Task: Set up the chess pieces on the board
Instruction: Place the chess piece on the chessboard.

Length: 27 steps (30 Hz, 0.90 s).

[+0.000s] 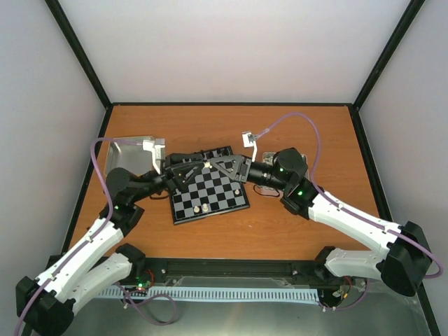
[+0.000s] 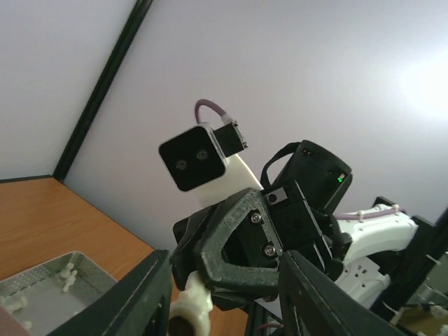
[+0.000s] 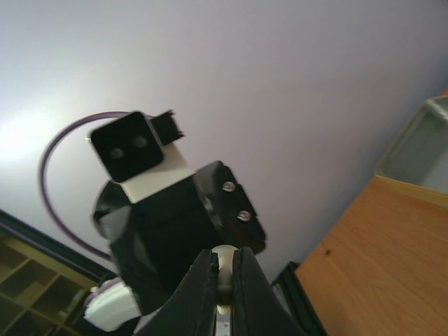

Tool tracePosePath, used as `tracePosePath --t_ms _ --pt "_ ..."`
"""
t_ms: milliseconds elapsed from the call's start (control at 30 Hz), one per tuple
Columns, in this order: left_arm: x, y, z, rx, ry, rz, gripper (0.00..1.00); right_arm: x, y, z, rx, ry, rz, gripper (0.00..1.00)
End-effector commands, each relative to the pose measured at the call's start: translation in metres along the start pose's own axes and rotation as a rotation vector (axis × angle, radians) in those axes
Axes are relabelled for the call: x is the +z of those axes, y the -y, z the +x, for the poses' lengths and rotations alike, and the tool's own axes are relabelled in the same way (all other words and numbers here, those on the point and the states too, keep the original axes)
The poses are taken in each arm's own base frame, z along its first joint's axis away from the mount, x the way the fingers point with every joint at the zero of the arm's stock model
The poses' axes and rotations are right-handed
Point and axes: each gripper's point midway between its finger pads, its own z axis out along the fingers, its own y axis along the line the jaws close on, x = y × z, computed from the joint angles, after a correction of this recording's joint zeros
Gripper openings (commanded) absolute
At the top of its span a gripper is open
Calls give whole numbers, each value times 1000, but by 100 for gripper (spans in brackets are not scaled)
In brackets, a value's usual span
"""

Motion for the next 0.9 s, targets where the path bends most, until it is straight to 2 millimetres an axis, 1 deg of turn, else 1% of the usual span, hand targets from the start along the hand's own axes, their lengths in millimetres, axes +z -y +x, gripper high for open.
tracePosePath --t_ms 0,100,133,233,333,367,400,467,533,600,700,833,867 --pt "-6 -7 -15 68 46 -115 42 0 16 1 -67 -33 145 3" --pt "-13 -17 -24 85 72 -213 42 1 28 6 -71 -64 194 3" --pt "-15 -23 -26 83 79 -261 45 2 33 8 -71 -81 216 3" --pt "-32 -44 -37 87 119 -445 47 7 55 20 -95 -150 313 3" --pt "-53 -56 -59 111 171 -632 49 13 84 37 -180 -225 461 3" --pt "-64 -60 -71 123 210 -717 50 15 95 43 -230 -254 528 3" --pt "-74 -62 -79 130 229 -781 51 18 107 50 -274 -287 590 3" --pt "-93 -60 -96 160 264 -894 53 19 132 67 -351 -366 722 3" --pt "-105 -51 -114 193 296 -957 54 22 153 84 -418 -442 820 3" --pt "-114 -48 -123 206 301 -1009 56 28 169 102 -470 -516 897 3" --pt "-122 -46 -129 215 304 -1061 56 38 183 124 -539 -581 952 3" --pt "-131 -45 -134 225 325 -1106 57 52 193 141 -581 -628 978 3" --pt "-139 -47 -134 212 341 -1144 57 55 198 146 -600 -643 993 3"
